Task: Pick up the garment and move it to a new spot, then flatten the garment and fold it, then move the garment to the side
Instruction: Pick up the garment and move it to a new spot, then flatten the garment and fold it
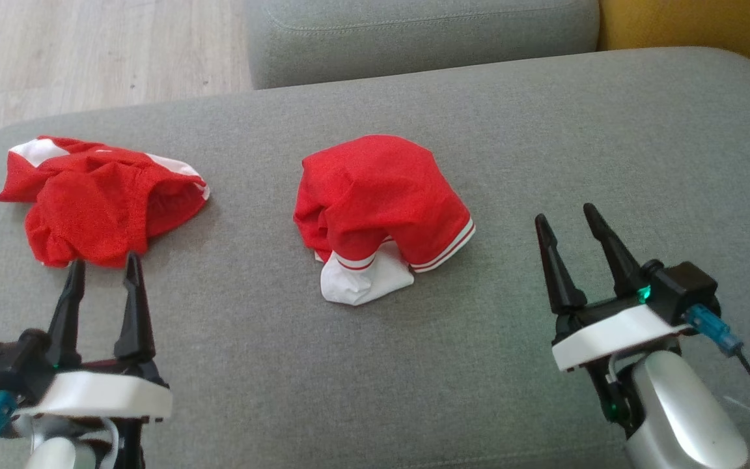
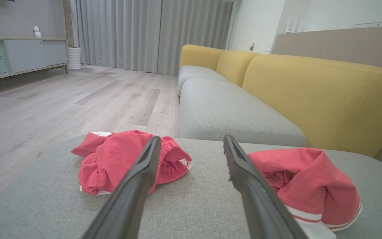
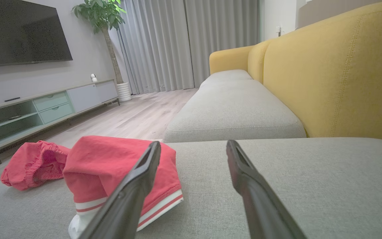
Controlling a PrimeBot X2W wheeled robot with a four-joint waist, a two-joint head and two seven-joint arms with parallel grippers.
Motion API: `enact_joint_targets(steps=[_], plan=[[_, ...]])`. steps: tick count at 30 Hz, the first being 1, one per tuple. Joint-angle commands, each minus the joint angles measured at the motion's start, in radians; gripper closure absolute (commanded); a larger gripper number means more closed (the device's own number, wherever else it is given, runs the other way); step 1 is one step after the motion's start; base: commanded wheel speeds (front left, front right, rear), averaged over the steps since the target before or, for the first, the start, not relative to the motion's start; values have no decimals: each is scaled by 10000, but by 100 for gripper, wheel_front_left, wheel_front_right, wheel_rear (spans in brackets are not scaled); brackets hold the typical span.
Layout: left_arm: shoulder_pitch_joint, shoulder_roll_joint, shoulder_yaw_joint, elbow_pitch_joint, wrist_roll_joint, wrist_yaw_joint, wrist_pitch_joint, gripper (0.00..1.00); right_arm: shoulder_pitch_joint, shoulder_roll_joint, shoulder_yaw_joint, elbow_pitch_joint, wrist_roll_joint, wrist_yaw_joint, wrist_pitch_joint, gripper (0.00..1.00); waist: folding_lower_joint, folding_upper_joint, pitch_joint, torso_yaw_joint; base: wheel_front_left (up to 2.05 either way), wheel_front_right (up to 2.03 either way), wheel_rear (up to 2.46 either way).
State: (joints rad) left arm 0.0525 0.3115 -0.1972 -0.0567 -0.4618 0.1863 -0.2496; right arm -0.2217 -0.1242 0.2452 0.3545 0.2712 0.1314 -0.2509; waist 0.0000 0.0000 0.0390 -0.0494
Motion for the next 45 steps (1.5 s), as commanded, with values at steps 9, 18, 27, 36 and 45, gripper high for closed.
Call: enact_joint_targets(steps=[9,18,27,36,45], plan=[[-468,-650,1262,113,755,-786,-121,0,-483,-86,439,12,112,-7,-109,0,0,0,3,-90,0,0,0],[-466,-1082,1683,380,1134,-1197,-121,0,-596,-123,567,171,189,-7,-109,0,0,0,-42,-29,0,0,0],[-568,-1493,2024,632,1362,-1579,-122,0,-1008,268,2139,1057,1614,-7,1863,0,0,0,45,313,0,0,0],[-803,-1859,2163,1045,1506,-1905,-122,0,-2209,256,3088,2525,3581,-7,4127,0,0,0,417,1262,0,0,0],[-1079,-2082,2366,1410,1659,-2221,-122,0,-2965,415,2951,4141,4464,-7,4318,12,0,0,752,1998,0,0,0]])
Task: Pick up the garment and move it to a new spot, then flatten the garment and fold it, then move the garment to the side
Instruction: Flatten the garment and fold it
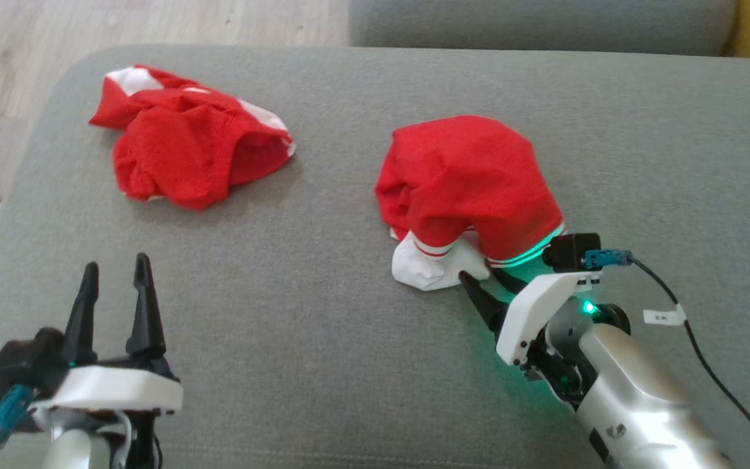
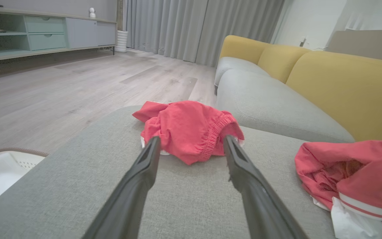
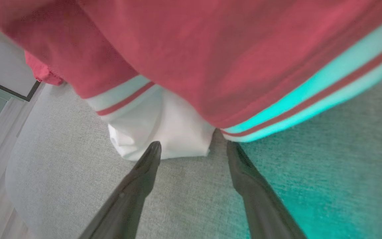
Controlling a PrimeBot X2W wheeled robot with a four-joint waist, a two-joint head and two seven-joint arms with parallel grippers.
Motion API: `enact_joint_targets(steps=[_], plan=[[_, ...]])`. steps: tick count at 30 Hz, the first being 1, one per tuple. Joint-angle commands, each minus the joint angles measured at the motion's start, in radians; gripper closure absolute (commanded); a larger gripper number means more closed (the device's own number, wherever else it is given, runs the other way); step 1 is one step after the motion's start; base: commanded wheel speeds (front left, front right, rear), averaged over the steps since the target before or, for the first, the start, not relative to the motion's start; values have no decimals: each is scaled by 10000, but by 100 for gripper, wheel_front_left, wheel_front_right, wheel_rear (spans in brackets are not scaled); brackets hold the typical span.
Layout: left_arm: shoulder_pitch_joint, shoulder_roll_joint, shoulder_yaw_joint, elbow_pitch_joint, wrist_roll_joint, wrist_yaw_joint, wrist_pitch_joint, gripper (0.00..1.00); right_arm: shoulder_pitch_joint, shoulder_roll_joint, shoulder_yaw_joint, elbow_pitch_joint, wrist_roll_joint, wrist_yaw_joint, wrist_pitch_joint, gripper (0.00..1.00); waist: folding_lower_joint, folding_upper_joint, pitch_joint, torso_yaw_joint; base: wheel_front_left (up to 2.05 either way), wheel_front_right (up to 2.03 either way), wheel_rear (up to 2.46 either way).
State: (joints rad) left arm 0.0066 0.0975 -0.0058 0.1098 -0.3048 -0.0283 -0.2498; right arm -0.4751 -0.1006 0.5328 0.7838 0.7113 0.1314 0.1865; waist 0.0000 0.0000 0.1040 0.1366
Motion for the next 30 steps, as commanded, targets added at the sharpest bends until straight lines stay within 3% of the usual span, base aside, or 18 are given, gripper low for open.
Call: enact_joint_targets(steps=[1,2,3,10,14,18,23,29,30], plan=[[-629,41,484,-232,111,-91,-120,0,-487,194,69,-30,103,-7,-141,41,0,0,112,162,0,0,0],[-638,23,512,-205,132,-107,-120,0,-528,215,77,73,165,-7,-219,80,0,0,122,178,0,0,0],[-644,6,536,-171,149,-121,-120,0,-550,239,106,162,254,-7,-266,100,0,0,132,187,0,0,0],[-655,-62,784,-12,260,-246,-120,0,-702,169,450,54,639,-7,-1102,100,0,0,70,-179,0,0,0],[-596,-98,891,-16,280,-279,-120,0,-749,-238,483,-327,560,-7,-1536,100,0,0,26,-540,0,0,0],[-538,-133,1025,-55,311,-327,-120,0,-761,-1114,161,-853,214,-7,-1680,100,0,0,34,-1095,0,0,0],[-537,-141,1136,-130,393,-377,-120,0,-737,-2282,-1053,-1335,-658,-7,-1222,100,0,0,172,-1754,0,0,0],[-729,-132,1128,-123,451,-479,-120,0,-213,-2884,-2781,-1536,-1950,-7,274,100,0,0,521,-2105,0,0,0],[-780,-111,1132,-96,466,-513,-120,0,-13,-2864,-3451,-1684,-2493,-7,568,100,0,0,621,-2121,0,0,0]])
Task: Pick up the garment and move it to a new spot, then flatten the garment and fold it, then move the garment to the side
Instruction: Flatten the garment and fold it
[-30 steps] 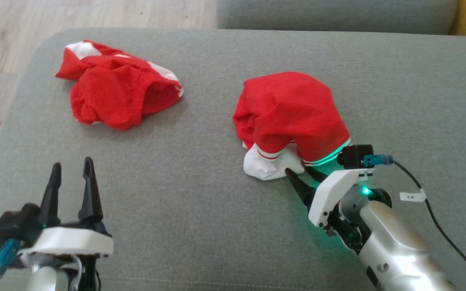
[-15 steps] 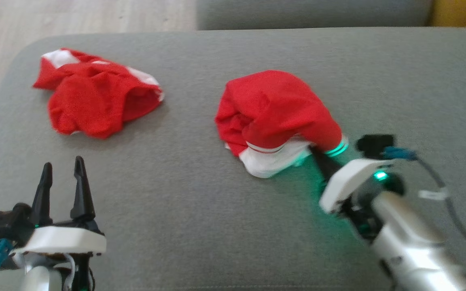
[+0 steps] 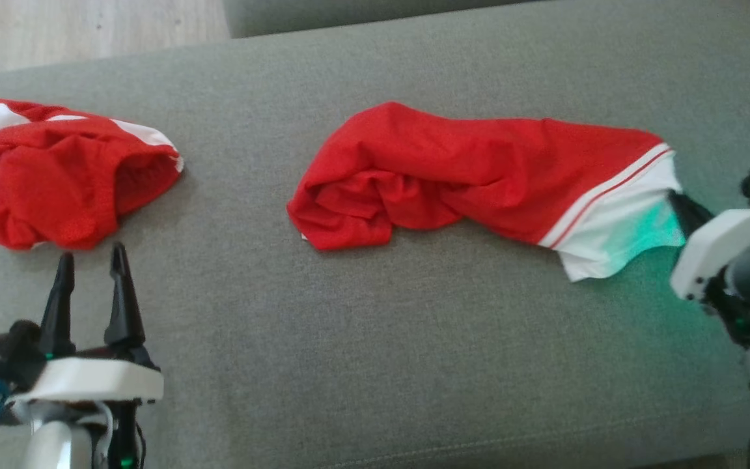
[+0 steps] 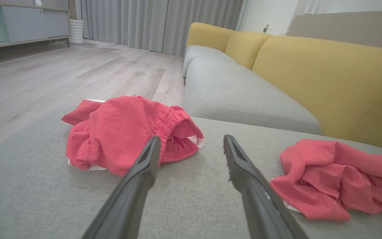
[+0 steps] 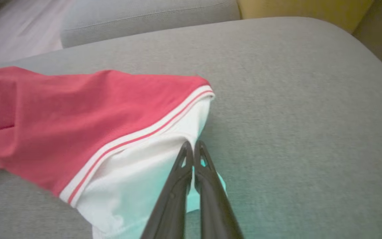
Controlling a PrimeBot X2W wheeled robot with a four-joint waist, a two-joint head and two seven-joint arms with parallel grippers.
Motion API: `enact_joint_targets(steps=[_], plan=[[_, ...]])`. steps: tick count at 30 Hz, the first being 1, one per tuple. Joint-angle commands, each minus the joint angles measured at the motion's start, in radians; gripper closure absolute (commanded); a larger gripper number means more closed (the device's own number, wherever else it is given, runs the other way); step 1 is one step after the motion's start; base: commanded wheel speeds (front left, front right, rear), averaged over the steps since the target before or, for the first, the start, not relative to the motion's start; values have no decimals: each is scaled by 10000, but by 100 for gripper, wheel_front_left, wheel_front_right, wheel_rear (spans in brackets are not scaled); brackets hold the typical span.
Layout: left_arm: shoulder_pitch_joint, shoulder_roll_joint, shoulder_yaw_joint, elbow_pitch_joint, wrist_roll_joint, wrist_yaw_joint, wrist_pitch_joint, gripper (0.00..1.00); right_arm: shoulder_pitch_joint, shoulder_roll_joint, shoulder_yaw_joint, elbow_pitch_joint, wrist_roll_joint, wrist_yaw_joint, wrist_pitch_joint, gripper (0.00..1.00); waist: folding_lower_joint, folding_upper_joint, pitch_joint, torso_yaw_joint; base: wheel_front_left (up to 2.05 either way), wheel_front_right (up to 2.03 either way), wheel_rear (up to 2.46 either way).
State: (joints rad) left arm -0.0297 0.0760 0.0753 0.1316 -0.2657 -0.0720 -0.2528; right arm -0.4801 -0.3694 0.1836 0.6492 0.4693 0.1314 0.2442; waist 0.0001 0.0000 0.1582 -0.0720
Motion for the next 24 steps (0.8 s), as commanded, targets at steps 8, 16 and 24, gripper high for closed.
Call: enact_joint_targets(steps=[8,16,24], plan=[[-534,107,255,-106,127,-164,-89,0,952,964,-2549,-1742,-2347,-7,699,0,-1,0,95,107,0,0,0],[-431,88,209,100,146,-215,-89,0,2099,2515,-3348,-4286,-3158,-7,173,0,-1,0,-392,266,0,0,0],[-455,75,116,140,151,-258,-90,0,2264,2803,-2951,-4923,-3186,-7,-83,0,-1,0,-393,557,0,0,0]])
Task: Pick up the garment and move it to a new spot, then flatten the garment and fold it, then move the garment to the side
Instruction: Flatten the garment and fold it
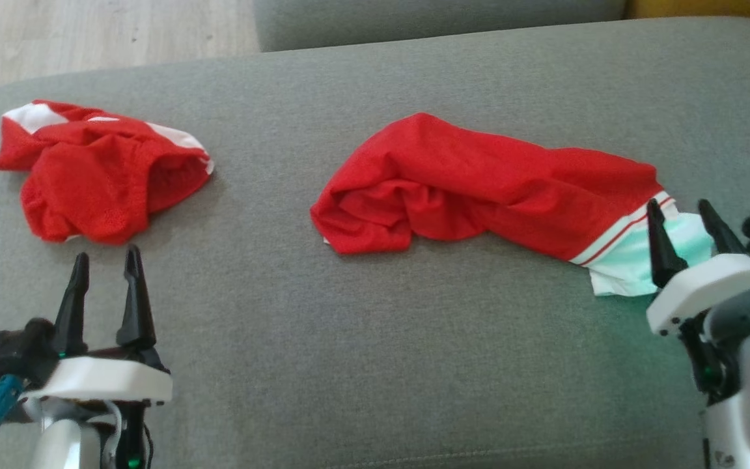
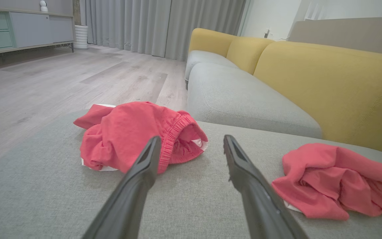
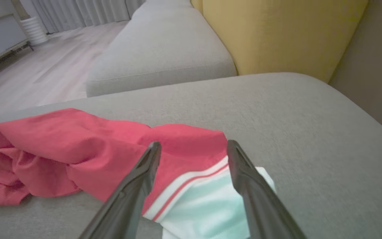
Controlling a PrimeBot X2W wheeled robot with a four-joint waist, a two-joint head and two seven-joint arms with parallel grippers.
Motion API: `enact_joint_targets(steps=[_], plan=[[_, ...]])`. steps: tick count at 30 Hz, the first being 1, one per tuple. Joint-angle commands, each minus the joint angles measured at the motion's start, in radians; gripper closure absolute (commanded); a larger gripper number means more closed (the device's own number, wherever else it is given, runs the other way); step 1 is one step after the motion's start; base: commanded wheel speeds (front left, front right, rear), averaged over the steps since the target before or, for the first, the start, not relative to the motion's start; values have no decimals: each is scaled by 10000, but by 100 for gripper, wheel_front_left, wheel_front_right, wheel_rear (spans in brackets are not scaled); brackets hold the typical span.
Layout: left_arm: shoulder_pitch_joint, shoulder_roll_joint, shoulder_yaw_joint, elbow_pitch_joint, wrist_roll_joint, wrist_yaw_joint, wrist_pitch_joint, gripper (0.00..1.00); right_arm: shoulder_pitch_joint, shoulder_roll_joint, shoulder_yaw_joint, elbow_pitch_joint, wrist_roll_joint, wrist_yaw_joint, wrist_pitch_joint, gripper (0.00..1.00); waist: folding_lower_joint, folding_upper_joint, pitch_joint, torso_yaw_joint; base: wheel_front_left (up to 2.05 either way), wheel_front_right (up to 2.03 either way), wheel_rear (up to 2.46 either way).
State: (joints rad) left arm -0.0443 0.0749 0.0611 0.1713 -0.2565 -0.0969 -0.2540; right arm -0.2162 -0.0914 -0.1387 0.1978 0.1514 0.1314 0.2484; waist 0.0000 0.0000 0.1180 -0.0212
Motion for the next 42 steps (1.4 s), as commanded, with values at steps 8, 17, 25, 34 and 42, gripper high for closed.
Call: enact_joint_targets(steps=[8,17,25,34,42], plan=[[-349,64,138,-129,47,-51,-78,0,-402,80,603,-332,136,-7,-689,0,0,0,9,246,0,0,0],[-476,55,-118,-105,-101,-137,23,0,-404,120,820,-44,211,-7,-983,0,0,0,-34,86,0,0,0],[-2031,411,-2128,85,-2543,-330,3850,0,-612,200,929,77,325,-7,-1343,0,0,0,192,-296,0,0,0],[-4463,1536,-3461,1544,-5807,-335,8585,0,-1071,347,1242,450,528,-7,-1707,0,0,0,619,-1313,0,0,0],[-5815,2352,-3962,2885,-6434,-336,9241,0,-1467,396,1495,760,729,-7,-2083,0,0,0,1139,-2336,0,0,0]])
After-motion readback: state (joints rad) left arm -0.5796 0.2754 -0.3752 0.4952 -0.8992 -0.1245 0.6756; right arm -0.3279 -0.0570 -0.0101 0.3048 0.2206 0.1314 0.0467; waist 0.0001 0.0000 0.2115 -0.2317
